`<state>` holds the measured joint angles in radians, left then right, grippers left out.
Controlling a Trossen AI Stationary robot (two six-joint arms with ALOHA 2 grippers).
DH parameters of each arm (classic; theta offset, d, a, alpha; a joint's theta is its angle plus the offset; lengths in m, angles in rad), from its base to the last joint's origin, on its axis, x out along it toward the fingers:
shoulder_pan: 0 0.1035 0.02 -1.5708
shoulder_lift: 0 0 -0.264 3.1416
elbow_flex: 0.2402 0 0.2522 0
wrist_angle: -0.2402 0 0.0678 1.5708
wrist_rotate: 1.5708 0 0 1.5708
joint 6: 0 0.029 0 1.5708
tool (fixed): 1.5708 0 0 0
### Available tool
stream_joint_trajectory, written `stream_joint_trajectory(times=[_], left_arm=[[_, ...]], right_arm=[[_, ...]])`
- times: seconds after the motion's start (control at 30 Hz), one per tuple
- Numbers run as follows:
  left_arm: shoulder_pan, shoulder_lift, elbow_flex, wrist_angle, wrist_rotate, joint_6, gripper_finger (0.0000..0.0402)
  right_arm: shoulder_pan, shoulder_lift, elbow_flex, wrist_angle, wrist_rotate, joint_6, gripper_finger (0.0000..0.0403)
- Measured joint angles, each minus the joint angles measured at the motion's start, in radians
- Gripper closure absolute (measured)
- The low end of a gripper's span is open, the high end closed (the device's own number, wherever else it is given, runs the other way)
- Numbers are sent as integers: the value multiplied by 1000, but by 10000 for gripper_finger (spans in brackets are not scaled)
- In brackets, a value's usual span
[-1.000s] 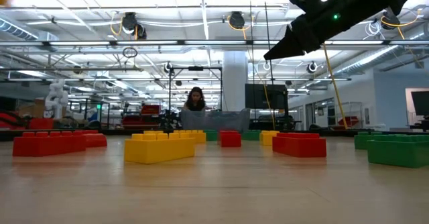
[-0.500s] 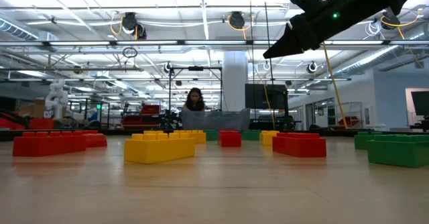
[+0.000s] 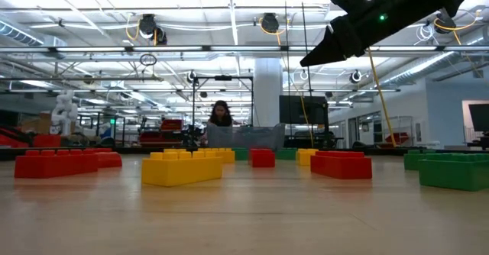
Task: Sort & place blocks by color
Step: Adjust the orange bin
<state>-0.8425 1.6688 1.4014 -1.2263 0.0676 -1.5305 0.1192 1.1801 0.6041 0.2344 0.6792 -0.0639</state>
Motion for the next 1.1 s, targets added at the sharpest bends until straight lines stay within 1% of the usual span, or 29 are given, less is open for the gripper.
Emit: stream_joint_trajectory(times=[0.13,0.2,0.27,0.43,0.47,0.57,0.63,0.77,0.9,0.97,1.1], left_arm=[[4,0,0,-7,12,20,160],[14,0,0,-41,10,45,149],[27,0,0,-115,-2,71,143],[82,0,0,-329,-97,120,140],[92,0,-1,-351,-120,126,140],[132,-3,-31,-328,-174,178,140],[152,-1,-63,-313,-179,202,140],[192,0,-169,-220,-116,287,140],[194,-1,-242,-165,-49,324,140],[192,-1,-263,-96,-31,327,140],[179,-1,-266,-40,-8,328,140]], right_arm=[[0,0,0,0,0,0,170],[0,0,0,0,0,0,170],[0,0,0,0,-1,0,170],[0,0,0,0,-3,0,170],[0,0,0,0,-3,0,170],[0,0,0,0,-3,0,170],[0,0,0,0,-3,0,170],[0,0,0,-7,-3,3,170],[0,0,0,-10,-3,7,170],[0,0,0,-11,-3,7,170],[0,0,0,-11,-3,9,170]])
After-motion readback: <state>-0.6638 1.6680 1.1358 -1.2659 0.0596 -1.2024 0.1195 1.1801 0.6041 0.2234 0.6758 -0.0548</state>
